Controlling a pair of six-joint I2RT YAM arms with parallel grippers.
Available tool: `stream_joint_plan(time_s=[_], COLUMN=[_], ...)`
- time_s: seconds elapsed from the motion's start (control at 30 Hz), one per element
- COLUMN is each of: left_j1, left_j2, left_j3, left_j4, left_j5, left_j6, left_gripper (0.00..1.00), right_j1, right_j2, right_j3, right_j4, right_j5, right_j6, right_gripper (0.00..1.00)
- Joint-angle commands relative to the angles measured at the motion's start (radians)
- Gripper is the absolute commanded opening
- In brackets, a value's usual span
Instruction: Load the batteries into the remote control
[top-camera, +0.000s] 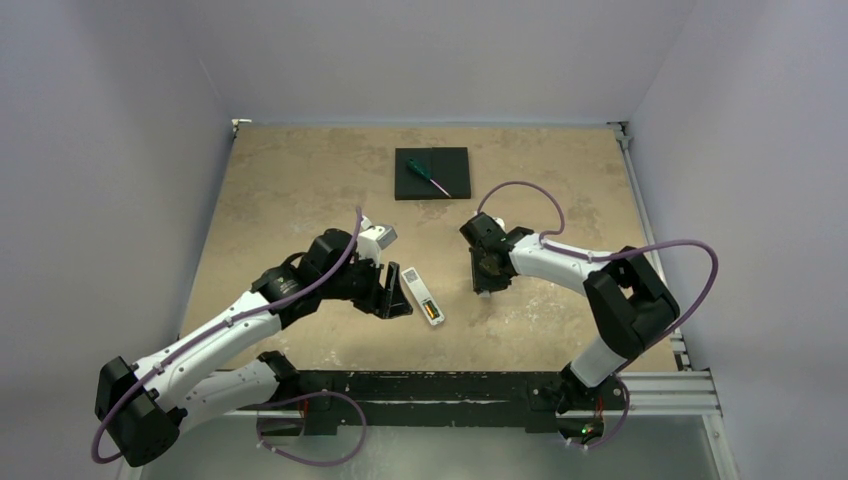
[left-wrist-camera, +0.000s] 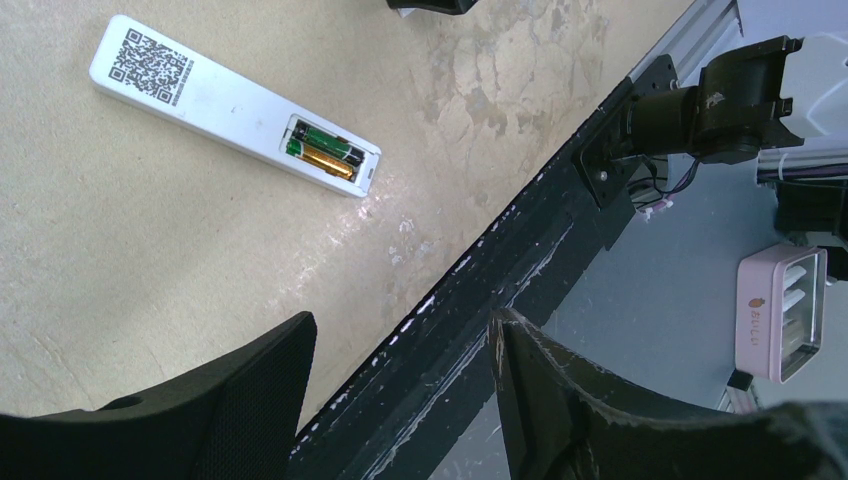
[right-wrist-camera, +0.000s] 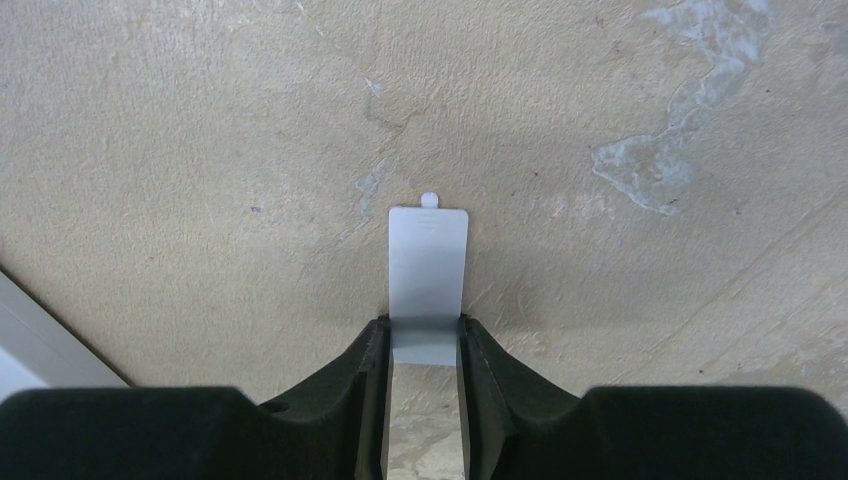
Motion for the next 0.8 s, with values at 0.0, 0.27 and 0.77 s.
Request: stream_joint_plan(time_s=[0.0,0.27,0.77], left_j1=[-0.006,-0.005,-0.006], left_j2=[0.001,0.001,0.012], left_j3=[-0.002,-0.002,-0.002], left_j4=[0.032,0.031,0.030], left_j5=[0.014,0.011,0.000], left_j6=[0.025,0.025,0.022], left_gripper=[0.64,0.64,0.64], right_j1=[0.006,0.039,0.217], right_j2=[-0.049,-0.117,-0.205], right_j3=[-0.008,-0.024,-0.025], right_j4=[0.006,-0.015,-0.043], right_j5=[0.045,0.034,0.008], right_j6=[0.011,0.010,0.000], right_gripper=[0.24,0.25,0.27])
